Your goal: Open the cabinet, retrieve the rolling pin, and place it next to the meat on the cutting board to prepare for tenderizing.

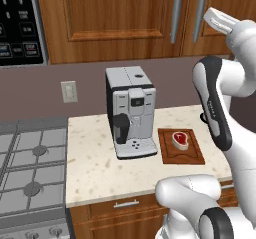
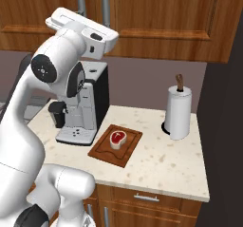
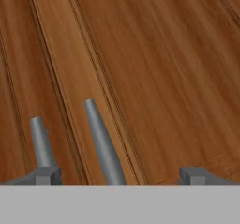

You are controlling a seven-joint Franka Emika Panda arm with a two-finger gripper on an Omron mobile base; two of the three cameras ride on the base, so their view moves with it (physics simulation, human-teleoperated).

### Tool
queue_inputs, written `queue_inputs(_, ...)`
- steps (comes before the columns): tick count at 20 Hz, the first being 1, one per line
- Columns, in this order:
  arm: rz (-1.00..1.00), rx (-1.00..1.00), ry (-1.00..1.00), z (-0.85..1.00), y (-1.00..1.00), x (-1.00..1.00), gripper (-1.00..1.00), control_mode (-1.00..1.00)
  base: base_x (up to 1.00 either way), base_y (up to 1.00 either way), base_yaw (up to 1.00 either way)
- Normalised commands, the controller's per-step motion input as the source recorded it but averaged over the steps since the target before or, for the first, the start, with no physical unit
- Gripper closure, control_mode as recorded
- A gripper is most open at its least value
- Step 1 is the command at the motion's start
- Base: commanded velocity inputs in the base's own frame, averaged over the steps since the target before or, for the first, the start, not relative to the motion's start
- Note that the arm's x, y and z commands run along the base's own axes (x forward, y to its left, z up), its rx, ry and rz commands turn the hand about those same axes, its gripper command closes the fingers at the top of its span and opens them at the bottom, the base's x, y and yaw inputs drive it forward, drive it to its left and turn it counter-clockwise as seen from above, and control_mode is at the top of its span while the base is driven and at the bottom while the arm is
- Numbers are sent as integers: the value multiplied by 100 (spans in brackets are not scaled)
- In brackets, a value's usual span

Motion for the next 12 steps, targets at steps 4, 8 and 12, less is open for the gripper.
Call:
queue_inputs(4,-6,-1,-2,13,0,0,-100,-100,0,0,0)
queue_inputs(8,0,0,1,12,0,0,-100,-100,0,0,0)
queue_inputs(12,0,0,5,4,0,0,-100,-100,0,0,0)
